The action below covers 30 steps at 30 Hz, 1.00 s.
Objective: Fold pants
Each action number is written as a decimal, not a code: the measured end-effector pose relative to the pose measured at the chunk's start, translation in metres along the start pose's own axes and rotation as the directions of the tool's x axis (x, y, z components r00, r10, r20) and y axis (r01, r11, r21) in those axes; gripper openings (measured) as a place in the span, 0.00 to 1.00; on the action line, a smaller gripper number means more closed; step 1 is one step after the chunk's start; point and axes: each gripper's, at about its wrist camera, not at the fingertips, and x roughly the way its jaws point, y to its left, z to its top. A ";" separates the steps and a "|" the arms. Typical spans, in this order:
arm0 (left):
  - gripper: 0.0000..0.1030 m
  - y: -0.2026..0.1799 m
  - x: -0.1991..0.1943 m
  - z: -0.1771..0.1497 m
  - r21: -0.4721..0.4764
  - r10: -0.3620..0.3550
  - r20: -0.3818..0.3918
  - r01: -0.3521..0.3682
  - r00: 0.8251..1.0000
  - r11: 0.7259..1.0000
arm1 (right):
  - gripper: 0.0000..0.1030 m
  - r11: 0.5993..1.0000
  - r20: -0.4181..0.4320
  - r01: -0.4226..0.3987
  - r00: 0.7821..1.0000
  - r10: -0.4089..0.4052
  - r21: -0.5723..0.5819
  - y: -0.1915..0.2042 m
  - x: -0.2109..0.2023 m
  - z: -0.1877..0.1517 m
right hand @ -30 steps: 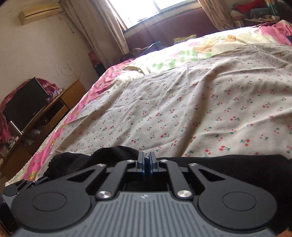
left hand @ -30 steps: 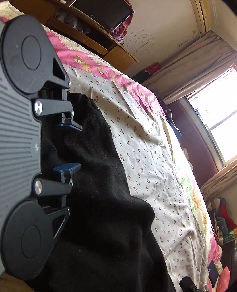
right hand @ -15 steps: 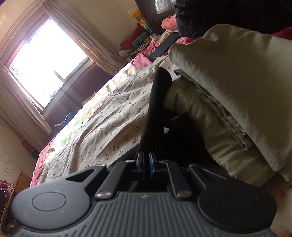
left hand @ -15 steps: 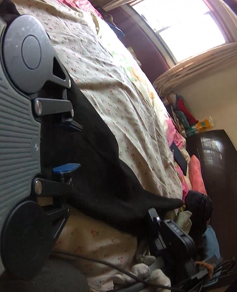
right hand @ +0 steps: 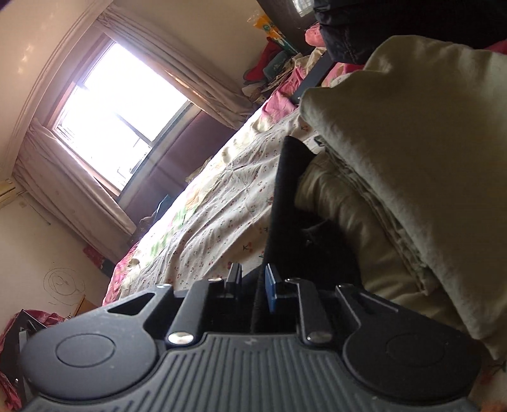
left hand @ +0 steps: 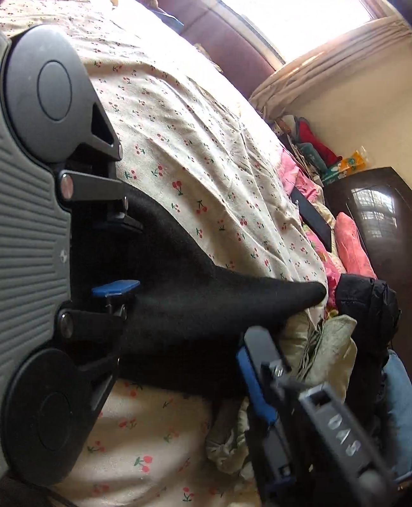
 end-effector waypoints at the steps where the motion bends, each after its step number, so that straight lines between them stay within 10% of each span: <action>1: 0.36 0.008 0.003 0.001 -0.044 -0.002 -0.016 0.002 1.000 0.999 | 0.19 1.000 -0.008 0.014 1.000 -0.014 0.002 -0.007 -0.003 -0.002; 5: 0.36 0.036 0.000 0.004 -0.208 -0.064 -0.037 0.055 0.997 0.977 | 0.20 0.995 -0.024 -0.025 0.999 0.027 0.095 -0.022 0.008 -0.007; 8: 0.38 0.030 -0.019 0.007 -0.146 -0.041 0.019 0.043 0.999 0.988 | 0.25 0.991 -0.022 -0.046 0.999 0.049 0.126 -0.020 0.025 -0.005; 13: 0.77 0.006 -0.044 0.009 -0.047 -0.093 0.111 0.099 0.989 0.994 | 0.21 0.981 -0.034 -0.124 0.991 0.130 0.148 -0.011 0.040 0.003; 16: 0.78 -0.017 -0.026 0.013 0.063 -0.053 0.098 0.047 0.994 0.997 | 0.21 0.988 -0.043 -0.144 0.988 0.147 0.060 0.007 0.040 0.009; 21: 0.30 0.003 0.020 0.021 -0.109 -0.112 -0.037 0.108 0.993 0.988 | 0.23 0.985 -0.078 -0.169 0.983 0.168 -0.017 0.020 0.042 0.015; 30: 0.28 0.069 0.025 -0.002 -0.476 -0.302 0.007 0.268 0.953 0.837 | 0.33 0.987 -0.043 -0.097 0.994 0.103 0.129 -0.021 0.033 0.007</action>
